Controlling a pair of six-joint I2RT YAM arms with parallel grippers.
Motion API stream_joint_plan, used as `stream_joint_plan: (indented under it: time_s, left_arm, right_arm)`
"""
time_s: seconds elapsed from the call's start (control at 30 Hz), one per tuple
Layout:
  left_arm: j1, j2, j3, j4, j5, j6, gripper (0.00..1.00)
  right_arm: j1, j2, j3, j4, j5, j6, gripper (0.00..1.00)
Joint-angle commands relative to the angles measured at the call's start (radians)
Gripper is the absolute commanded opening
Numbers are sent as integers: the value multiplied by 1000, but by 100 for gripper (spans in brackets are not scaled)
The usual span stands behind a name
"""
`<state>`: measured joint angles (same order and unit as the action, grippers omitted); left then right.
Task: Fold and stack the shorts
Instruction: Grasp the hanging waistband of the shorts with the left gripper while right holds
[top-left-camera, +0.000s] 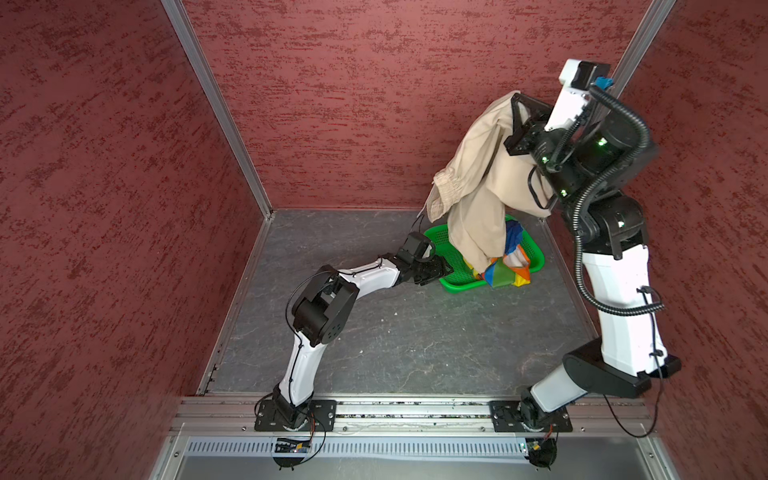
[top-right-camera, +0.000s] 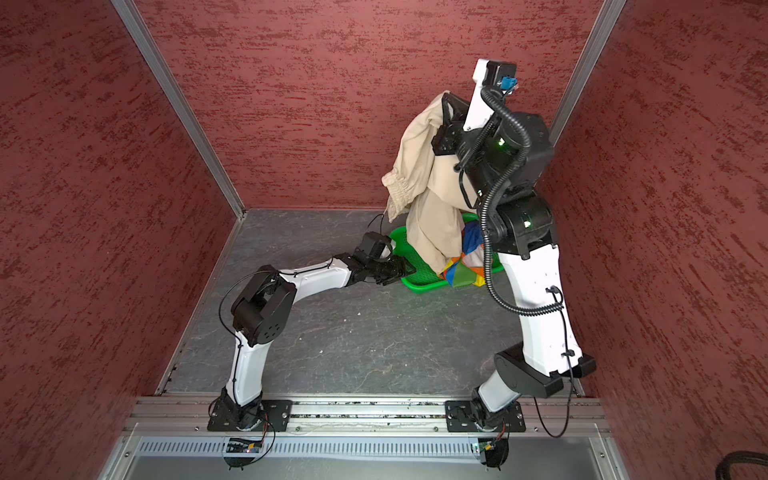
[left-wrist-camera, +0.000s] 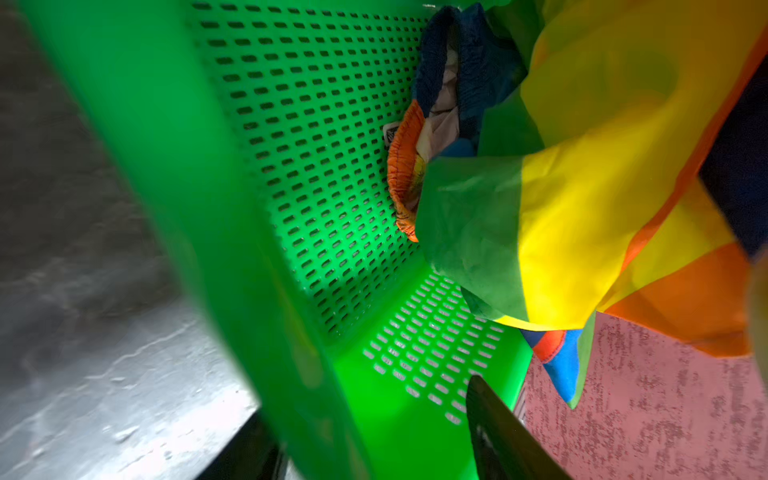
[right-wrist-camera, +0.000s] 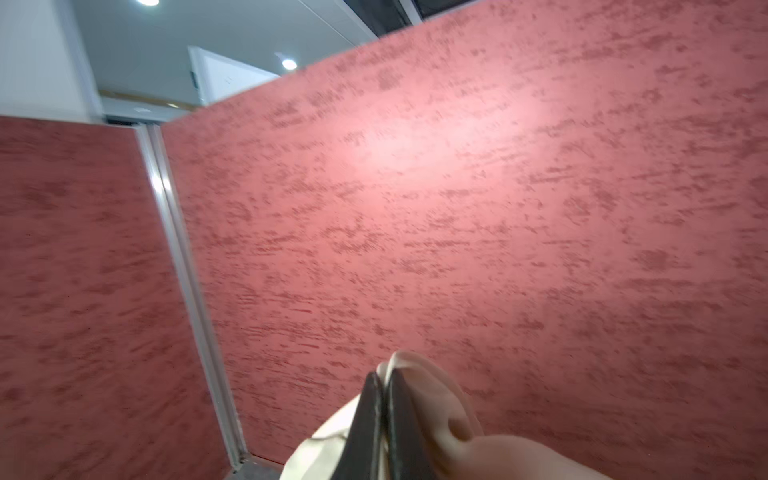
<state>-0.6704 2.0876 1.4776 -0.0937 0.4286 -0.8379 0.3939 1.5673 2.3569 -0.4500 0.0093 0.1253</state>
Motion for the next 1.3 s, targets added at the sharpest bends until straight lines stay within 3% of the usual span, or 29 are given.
stream_joint_plan:
  time_s: [0.0, 0.17, 0.37, 0.57, 0.7, 0.9, 1.07, 1.27]
  left_arm:
    - [98, -125, -88, 55, 58, -39, 66]
    - [254, -396, -287, 75, 32, -79, 68]
    - [370, -693, -367, -179, -156, 54, 83]
    - [349, -967, -403, -192, -146, 131, 100]
    - [311, -1090, -423, -97, -71, 161, 100]
    - [237, -1082, -388, -34, -44, 187, 99]
    - [218, -969, -353, 100, 74, 143, 100]
    - [249, -827, -244, -28, -12, 177, 100]
  right_arm:
    - [-2, -22, -67, 165, -180, 103, 0]
    - [0, -33, -81, 218, -262, 188, 0]
    - [12, -4, -81, 235, -345, 256, 0]
    - [34, 68, -94, 227, -360, 289, 0]
    - [48, 128, -78, 225, -391, 330, 0]
    - [54, 181, -15, 194, -395, 348, 0]
    - [55, 185, -8, 172, -386, 346, 0]
    - [55, 169, 8, 155, -385, 345, 0]
